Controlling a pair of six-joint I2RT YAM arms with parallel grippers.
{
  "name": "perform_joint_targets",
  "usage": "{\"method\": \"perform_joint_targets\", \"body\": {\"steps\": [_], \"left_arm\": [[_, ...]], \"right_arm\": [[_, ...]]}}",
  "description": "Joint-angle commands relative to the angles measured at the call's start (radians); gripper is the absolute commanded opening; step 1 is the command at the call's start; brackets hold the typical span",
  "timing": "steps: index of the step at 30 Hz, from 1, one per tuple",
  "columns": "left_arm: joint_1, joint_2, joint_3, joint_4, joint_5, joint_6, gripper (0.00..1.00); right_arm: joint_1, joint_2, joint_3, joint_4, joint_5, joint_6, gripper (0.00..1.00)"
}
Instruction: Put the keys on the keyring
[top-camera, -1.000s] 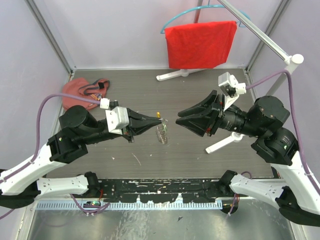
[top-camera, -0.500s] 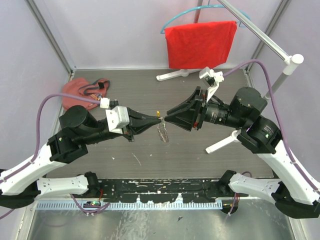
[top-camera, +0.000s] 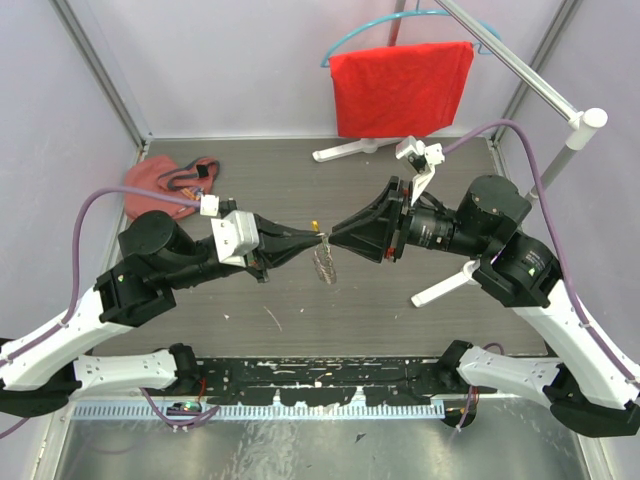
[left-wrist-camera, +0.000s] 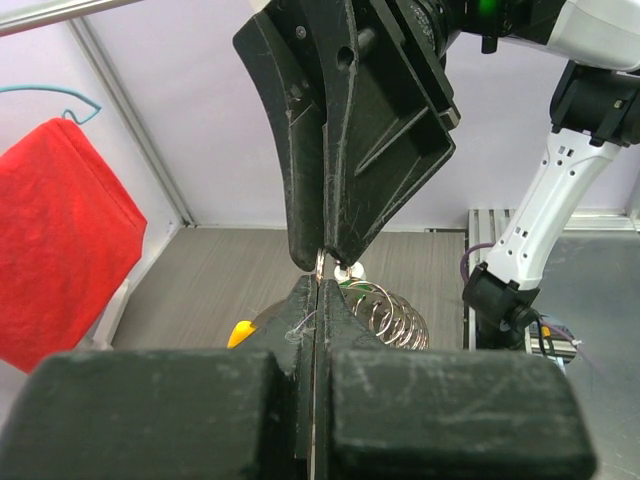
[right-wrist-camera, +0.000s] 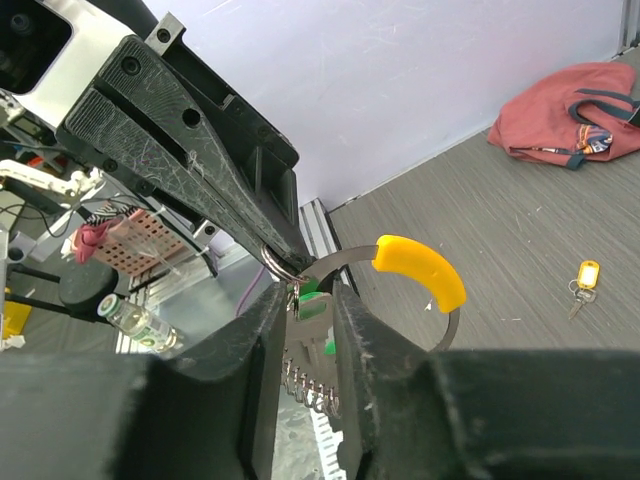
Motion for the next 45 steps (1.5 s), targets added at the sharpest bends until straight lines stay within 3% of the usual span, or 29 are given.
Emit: {"method": "perform_joint_targets", "body": {"steps": [1, 9, 16, 45], "left_arm": [[-0.003, -0.009, 0.034, 0.052, -0.015, 0.012, 0.0], [-0.003, -0.005, 0.035, 0.057, -0.019, 0.012, 0.0], [-0.004, -0.004, 0.038, 0.058, -0.018, 0.01, 0.0], [-0.003, -0.007, 0.02, 0.175, 0.054, -0.003, 0.0]], "right_arm": [[-0.002, -0.019, 0.003, 0.038, -0.018, 0.016, 0.29], [-0.002, -0.015, -0.002, 0.05, -0.032, 0.023, 0.19], [-0.003, -0.016, -0.002, 0.052, -0.015, 0.023, 0.01], [-0.002, 0.002, -0.013, 0.072, -0.025, 0.052, 0.01]]}}
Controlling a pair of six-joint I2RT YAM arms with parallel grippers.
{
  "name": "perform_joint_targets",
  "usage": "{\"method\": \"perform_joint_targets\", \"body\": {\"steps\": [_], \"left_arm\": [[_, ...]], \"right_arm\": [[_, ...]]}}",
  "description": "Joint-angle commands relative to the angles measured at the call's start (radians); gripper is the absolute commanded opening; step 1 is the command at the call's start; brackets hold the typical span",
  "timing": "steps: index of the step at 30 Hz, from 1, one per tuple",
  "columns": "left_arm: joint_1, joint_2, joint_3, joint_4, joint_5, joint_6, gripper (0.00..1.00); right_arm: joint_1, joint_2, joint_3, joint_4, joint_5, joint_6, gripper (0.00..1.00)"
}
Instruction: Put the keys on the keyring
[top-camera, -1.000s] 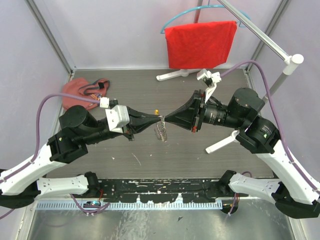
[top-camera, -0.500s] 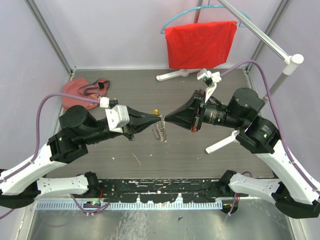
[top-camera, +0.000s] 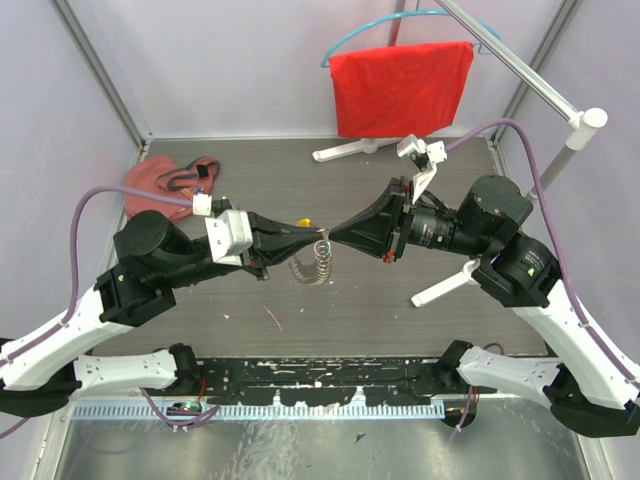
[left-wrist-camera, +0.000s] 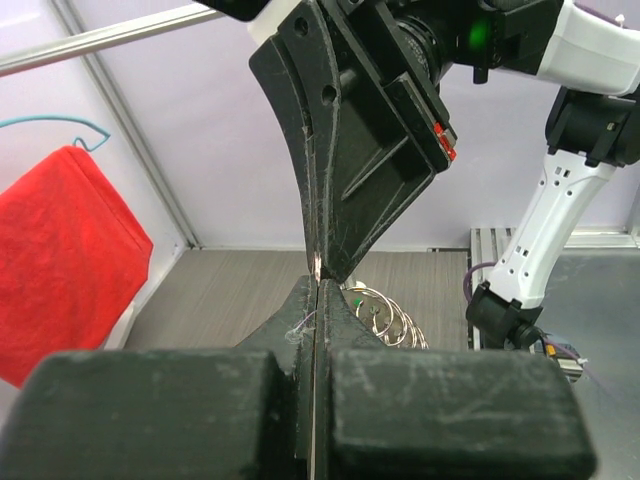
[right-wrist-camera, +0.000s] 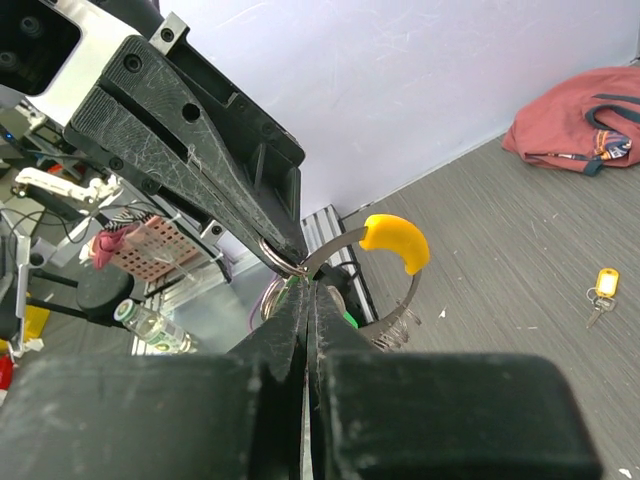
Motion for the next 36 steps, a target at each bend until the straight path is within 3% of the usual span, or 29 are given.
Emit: {"method": "perform_joint_targets", "body": {"steps": [1, 15, 17, 20, 22, 31, 36], "left_arm": [[-0.004, -0.006, 0.019, 0.133, 0.042, -0.007, 0.0], [-0.004, 0.005, 0.02, 0.144, 0.034, -0.01, 0.0], [-0.004, 0.002, 0.022, 0.138, 0.031, -0.01, 0.0], [-0.004, -0.002, 0.022, 0.129, 0.027, -0.01, 0.0], [-0.004, -0.006, 0.018, 0.127, 0.023, -0.014, 0.0], [-0.004, -0.007, -0.03, 0.163, 0.005, -0.082, 0.0], [-0.004, -0.003, -0.077, 0.244, -0.015, -0.139, 0.0]], "right_arm": [[-0.002, 0.002, -0.01, 0.058, -0.025, 0.021, 0.01], [-0.002, 0.006, -0.016, 0.094, -0.089, 0.011, 0.02], [-0.002, 0.0, -0.004, 0.071, -0.069, -0.021, 0.06], [-0.002, -0.024, 0.005, 0.058, -0.039, -0.079, 0.23], [-0.002, -0.045, 0.008, 0.062, -0.026, -0.12, 0.29], [-0.002, -0.151, -0.085, 0.195, -0.034, -0.385, 0.4], [-0.002, -0.154, -0.101, 0.225, -0.065, -0.495, 0.4]]}}
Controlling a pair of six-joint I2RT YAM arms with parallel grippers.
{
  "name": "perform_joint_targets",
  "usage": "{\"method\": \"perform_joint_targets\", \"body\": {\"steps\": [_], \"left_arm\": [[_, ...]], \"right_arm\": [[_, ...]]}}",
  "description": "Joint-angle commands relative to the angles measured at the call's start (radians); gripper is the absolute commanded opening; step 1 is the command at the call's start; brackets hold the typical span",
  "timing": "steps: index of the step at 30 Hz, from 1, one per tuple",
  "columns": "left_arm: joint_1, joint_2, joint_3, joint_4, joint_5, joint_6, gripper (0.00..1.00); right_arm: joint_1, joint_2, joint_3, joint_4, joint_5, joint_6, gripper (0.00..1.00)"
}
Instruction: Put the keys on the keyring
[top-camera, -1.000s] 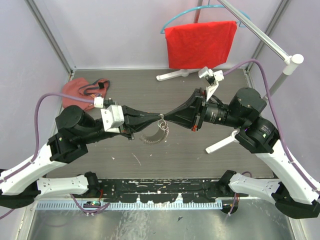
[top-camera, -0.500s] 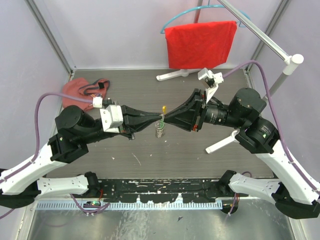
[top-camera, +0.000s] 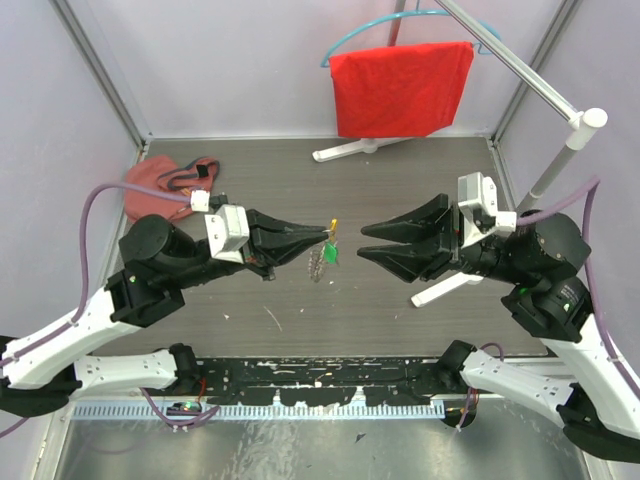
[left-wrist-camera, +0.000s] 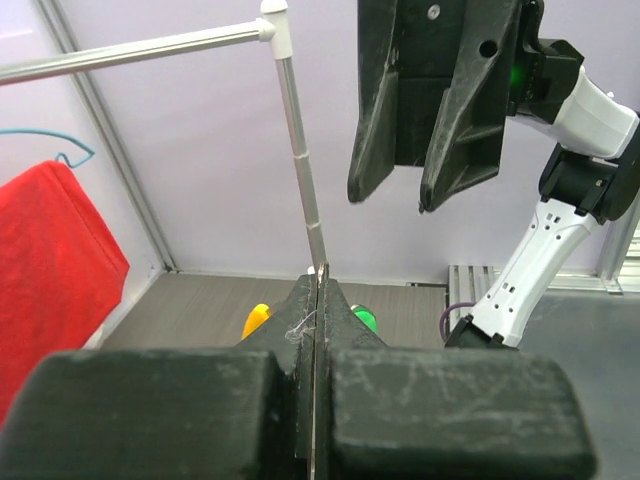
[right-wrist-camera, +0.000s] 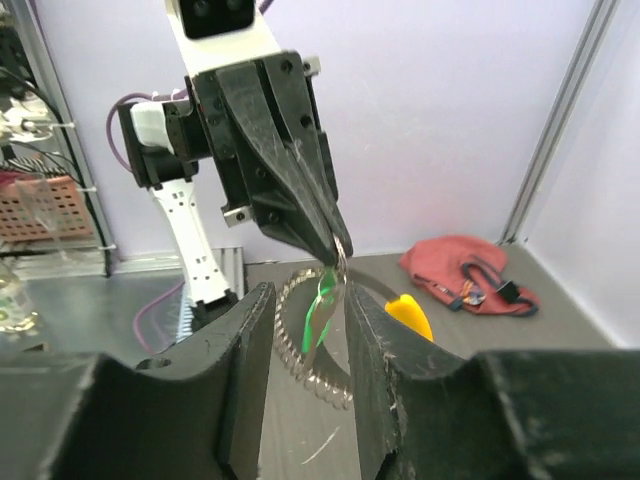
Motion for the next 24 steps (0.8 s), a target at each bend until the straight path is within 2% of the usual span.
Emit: {"method": "perform_joint_targets", "body": {"steps": [1, 6, 24], "left_arm": [[-0.004, -0.004, -0.043, 0.128, -0.026, -0.066, 0.0], [-0.003, -0.003, -0.078, 0.189, -0.024, -0.105, 0.0], [-0.003, -0.016, -0.088, 0.224, 0.065, -0.14, 0.0]], "right_arm": [[-0.001, 0.018, 0.006, 0.087, -0.031, -0.15, 0.39], [-0.001, 0.046, 0.031, 0.082, -0.114, -0.167, 0.34], [-0.001, 0.063, 0.044, 0.083, -0.126, -0.143, 0.35]]}}
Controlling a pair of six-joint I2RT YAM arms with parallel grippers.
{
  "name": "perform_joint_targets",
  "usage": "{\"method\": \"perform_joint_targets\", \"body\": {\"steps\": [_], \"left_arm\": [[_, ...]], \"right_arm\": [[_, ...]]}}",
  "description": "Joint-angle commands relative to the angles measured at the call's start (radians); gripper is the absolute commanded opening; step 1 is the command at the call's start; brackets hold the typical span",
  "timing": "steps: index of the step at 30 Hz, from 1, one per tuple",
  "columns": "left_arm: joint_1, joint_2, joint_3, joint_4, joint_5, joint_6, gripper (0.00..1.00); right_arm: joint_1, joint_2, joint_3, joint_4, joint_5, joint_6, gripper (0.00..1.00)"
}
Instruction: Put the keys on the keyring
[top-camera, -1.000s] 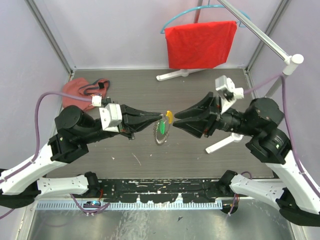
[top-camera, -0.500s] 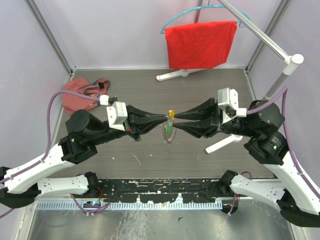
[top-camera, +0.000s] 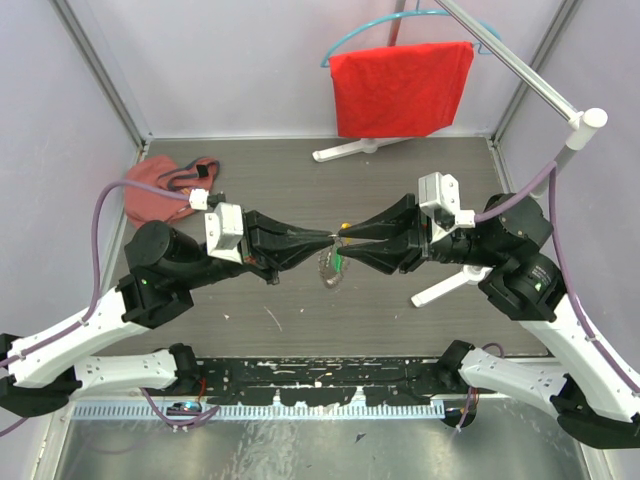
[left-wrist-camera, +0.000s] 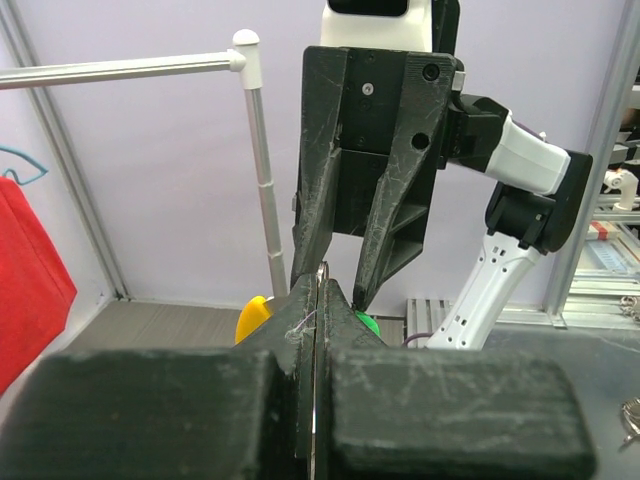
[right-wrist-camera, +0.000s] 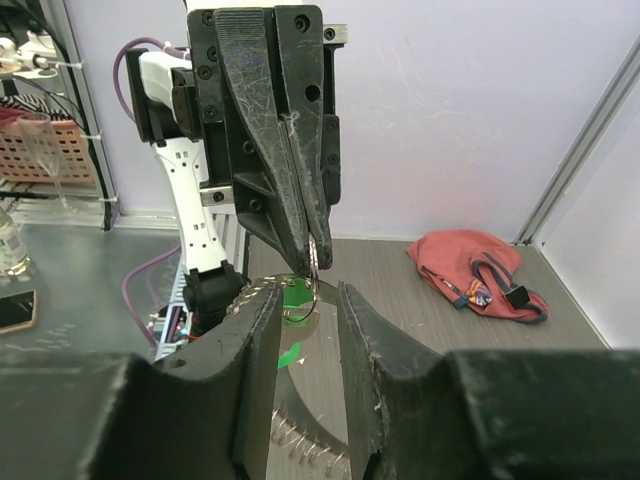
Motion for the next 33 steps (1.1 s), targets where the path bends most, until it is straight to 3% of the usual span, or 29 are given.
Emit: {"method": "perform_joint_targets", "body": {"steps": [1, 27, 33], "left_arm": [[-0.003, -0.016, -0.004, 0.055, 0.029, -0.011, 0.0], [-0.002, 0.016, 0.024, 0.024, 0.068, -0.014, 0.0], [-0.003, 0.021, 0.029, 0.021, 0.07, -0.014, 0.0]], "right_arm": [[0.0, -0.014, 0.04, 0.053, -0.006, 0.004, 0.35], [-0.001, -0.001, 0.039, 0.07, -0.082, 0.031, 0.19], [0.0, -0.001, 0.043, 0.056, -0.084, 0.022, 0.01]]}}
